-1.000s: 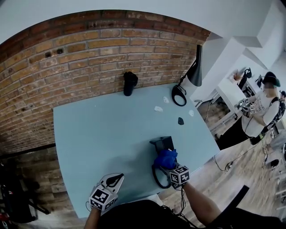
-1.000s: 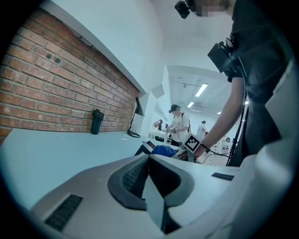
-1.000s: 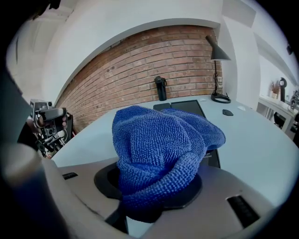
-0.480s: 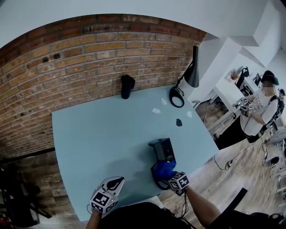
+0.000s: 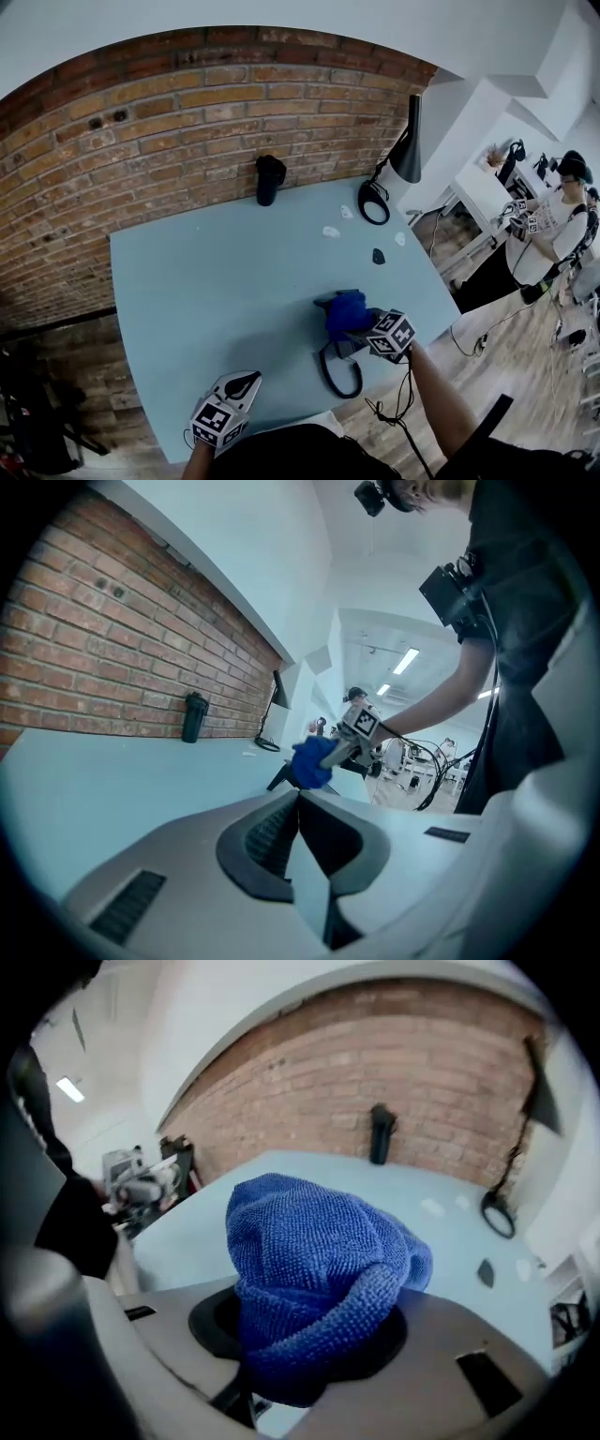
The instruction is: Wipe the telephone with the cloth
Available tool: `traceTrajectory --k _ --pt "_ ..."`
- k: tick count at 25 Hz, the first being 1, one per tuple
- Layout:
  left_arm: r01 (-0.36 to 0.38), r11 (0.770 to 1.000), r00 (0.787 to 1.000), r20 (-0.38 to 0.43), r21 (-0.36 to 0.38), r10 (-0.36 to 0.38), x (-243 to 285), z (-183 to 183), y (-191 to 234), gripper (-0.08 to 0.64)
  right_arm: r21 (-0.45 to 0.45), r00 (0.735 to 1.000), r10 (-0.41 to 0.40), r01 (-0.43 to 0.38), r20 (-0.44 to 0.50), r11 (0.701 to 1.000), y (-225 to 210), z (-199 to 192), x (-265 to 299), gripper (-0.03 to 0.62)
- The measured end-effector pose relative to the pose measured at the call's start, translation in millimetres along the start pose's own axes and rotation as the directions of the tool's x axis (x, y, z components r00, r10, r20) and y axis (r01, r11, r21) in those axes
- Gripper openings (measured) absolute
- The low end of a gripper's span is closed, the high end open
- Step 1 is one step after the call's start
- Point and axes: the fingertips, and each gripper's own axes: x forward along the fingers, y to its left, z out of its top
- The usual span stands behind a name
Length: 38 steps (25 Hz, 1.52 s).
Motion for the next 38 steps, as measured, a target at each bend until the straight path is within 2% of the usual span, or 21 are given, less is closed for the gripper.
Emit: traceTrajectory --k 1,2,3,4,6,10,16,32,38 --pt "-0.003 1.0 1.0 0.001 -0.002 0.003 0 0 0 0.0 0.02 0.991 -0.111 0.11 0.08 0.994 -25 23 -2 0.195" --pt "-0.005 1.0 1.0 0.002 -0.004 0.005 0 0 1 0.0 0.037 0.969 -0.213 0.21 0.124 0.977 -47 38 -3 0.195" --pt "-0.006 1.0 1.0 0.0 -0.007 0.006 0 0 1 0.0 0.047 0.949 -0.285 0.281 0.133 0.959 -63 44 0 0.195" --pt "-0.008 1.0 1.0 -0.004 -0.01 0.008 0 1 1 0.0 0.053 0.941 -0.319 0.314 0.115 0.948 -73 43 6 0.195" --pt "-0.017 1.0 1.0 -0.004 -0.011 0.017 -1 3 3 0.0 0.082 0.949 -0.309 0.303 0.07 0.949 -76 30 23 0.195" --pt "-0.034 0.999 0.999 0.002 -0.021 0.035 -5 3 10 0.0 0.219 0.943 -0.3 0.265 0.143 0.939 -73 18 24 0.193" --pt "-0.047 0.999 0.999 0.026 -0.021 0.047 -6 6 15 0.0 0.2 0.952 -0.269 0.237 0.15 0.951 -66 17 31 0.193" --pt "-0.007 1.0 1.0 -0.016 -0.018 0.006 -3 -5 7 0.0 0.282 0.936 -0.318 0.267 0.152 0.922 -66 11 27 0.193" --pt "-0.015 1.0 1.0 0.004 -0.015 0.015 -5 -2 9 0.0 0.324 0.925 -0.339 0.271 0.174 0.906 -65 10 26 0.193"
